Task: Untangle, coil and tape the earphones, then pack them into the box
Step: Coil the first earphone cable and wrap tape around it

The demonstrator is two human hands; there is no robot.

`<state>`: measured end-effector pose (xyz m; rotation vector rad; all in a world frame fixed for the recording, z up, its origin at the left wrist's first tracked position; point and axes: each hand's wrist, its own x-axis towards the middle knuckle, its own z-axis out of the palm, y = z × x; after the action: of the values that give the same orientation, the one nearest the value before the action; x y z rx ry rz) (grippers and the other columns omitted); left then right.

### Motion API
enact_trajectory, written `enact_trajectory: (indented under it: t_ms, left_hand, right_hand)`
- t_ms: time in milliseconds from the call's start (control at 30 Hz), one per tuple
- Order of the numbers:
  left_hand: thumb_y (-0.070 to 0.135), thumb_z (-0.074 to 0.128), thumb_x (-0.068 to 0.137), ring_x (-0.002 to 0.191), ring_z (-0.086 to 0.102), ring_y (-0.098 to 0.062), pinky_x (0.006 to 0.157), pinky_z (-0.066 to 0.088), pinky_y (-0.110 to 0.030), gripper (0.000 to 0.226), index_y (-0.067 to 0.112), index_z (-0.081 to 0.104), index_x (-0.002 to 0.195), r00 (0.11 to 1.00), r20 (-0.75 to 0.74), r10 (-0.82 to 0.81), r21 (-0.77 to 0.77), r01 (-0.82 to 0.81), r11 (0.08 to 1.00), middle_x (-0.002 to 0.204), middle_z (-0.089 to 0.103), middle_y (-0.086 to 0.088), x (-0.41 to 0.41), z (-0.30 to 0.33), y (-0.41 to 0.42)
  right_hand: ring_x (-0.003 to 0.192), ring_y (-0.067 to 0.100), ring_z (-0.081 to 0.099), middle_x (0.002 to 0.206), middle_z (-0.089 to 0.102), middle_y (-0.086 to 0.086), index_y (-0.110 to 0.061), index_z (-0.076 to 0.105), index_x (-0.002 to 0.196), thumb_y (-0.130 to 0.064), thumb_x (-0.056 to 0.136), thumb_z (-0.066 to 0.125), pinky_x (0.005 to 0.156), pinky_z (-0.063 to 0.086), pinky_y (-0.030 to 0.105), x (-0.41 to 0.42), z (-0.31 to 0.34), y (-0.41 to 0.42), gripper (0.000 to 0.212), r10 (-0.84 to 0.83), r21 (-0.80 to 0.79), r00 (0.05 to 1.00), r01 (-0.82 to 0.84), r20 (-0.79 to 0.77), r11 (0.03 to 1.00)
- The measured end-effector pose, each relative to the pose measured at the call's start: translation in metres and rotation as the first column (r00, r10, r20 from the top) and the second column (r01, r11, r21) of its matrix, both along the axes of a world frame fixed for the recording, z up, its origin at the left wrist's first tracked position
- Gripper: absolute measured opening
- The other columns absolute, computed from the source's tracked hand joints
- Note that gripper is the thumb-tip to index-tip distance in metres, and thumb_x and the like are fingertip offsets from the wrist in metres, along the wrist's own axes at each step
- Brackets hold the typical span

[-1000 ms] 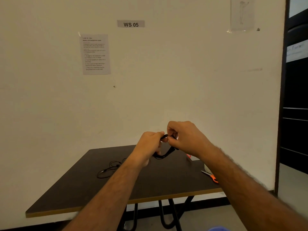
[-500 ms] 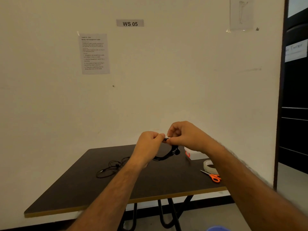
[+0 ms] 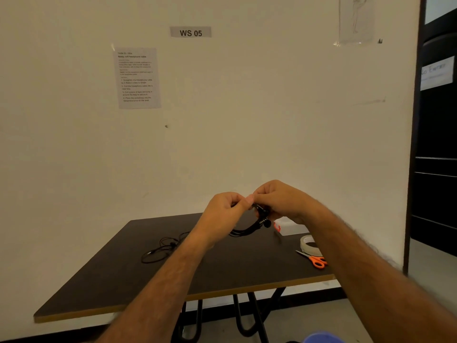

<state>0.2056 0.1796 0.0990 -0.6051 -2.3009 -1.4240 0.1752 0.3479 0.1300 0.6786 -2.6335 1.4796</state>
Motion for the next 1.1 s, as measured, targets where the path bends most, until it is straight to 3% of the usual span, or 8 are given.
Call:
enact_trajectory:
  t_ms: [100,200,300,600,833,900,1033,1100]
  left_hand:
    - [0.026,0.060,0.097,0.057,0.049,-0.005,0.061,0.041,-0.023,0.016,0.016,0.071,0.089,1.000,-0.003,-0.021,-0.015,0.021,1.000,0.059,0.056,0.014,-0.002,0.000,-0.002]
    - [0.023,0.060,0.097,0.060,0.055,0.003,0.060,0.039,-0.012,0.012,0.016,0.070,0.093,0.999,-0.046,-0.006,-0.076,0.003,0.997,0.062,0.061,0.019,-0.003,-0.001,-0.002]
    - [0.025,0.060,0.097,0.074,0.060,-0.002,0.065,0.042,-0.013,0.010,0.021,0.067,0.090,0.987,-0.151,0.053,-0.162,-0.078,0.984,0.082,0.068,0.008,-0.005,-0.004,-0.001]
    - [0.030,0.060,0.096,0.078,0.061,-0.005,0.064,0.044,-0.012,0.012,0.019,0.062,0.095,0.920,-0.352,0.172,-0.165,-0.242,0.956,0.085,0.067,0.006,0.000,-0.008,0.008]
    - [0.030,0.060,0.096,0.098,0.065,-0.007,0.087,0.053,-0.019,0.034,0.018,0.061,0.128,0.915,-0.370,0.160,-0.140,-0.225,0.964,0.107,0.070,0.003,0.002,-0.008,0.009]
    - [0.028,0.060,0.096,0.103,0.065,-0.009,0.093,0.053,-0.027,0.032,0.016,0.067,0.125,0.885,-0.444,0.141,-0.182,-0.243,0.953,0.113,0.072,0.001,0.003,-0.006,0.009]
    - [0.025,0.062,0.095,0.097,0.064,-0.003,0.088,0.050,-0.015,0.026,0.015,0.071,0.118,0.866,-0.479,0.144,-0.140,-0.238,0.961,0.109,0.073,0.002,0.006,-0.004,0.007]
    - [0.024,0.063,0.095,0.099,0.066,-0.006,0.090,0.051,-0.018,0.026,0.015,0.072,0.118,0.861,-0.486,0.151,-0.140,-0.247,0.959,0.110,0.074,0.001,0.005,-0.003,0.006]
  right_hand:
    - [0.054,0.012,0.047,0.070,0.059,0.012,0.010,0.067,0.095,-0.023,0.099,0.056,0.052,0.039,0.023,-0.001,0.000,0.003,0.035,0.029,-0.005,0.999,-0.029,0.036,1.000]
    - [0.060,0.018,0.059,0.070,0.060,0.013,0.012,0.065,0.100,-0.020,0.099,0.056,0.059,0.055,0.031,-0.002,0.000,0.006,0.034,0.083,-0.057,0.988,-0.076,0.133,0.996]
    - [0.064,0.021,0.065,0.073,0.061,0.013,0.007,0.067,0.096,-0.015,0.100,0.053,0.061,0.061,0.034,0.000,0.001,0.008,0.026,0.160,-0.102,0.955,-0.138,0.249,0.985]
    - [0.100,0.039,0.053,0.078,0.058,0.014,0.002,0.068,0.093,-0.015,0.100,0.052,0.072,0.061,0.042,-0.005,0.001,0.012,0.025,0.284,-0.245,0.894,-0.206,0.347,0.947]
    - [0.081,0.027,0.059,0.074,0.059,0.011,-0.001,0.070,0.093,-0.018,0.100,0.050,0.082,0.058,0.049,-0.008,0.003,0.014,0.026,0.325,-0.254,0.875,-0.244,0.359,0.936]
    - [0.073,0.021,0.060,0.074,0.061,0.010,-0.002,0.068,0.097,-0.017,0.101,0.048,0.085,0.055,0.052,-0.007,0.002,0.014,0.025,0.330,-0.239,0.868,-0.255,0.371,0.937]
    - [0.065,0.017,0.058,0.083,0.063,0.011,-0.004,0.065,0.107,-0.024,0.102,0.048,0.080,0.058,0.045,-0.005,0.002,0.013,0.027,0.304,-0.173,0.873,-0.256,0.382,0.951]
    - [0.070,0.022,0.061,0.090,0.058,0.015,-0.004,0.062,0.109,-0.028,0.101,0.052,0.080,0.058,0.045,-0.007,-0.001,0.012,0.027,0.236,-0.133,0.919,-0.204,0.315,0.970]
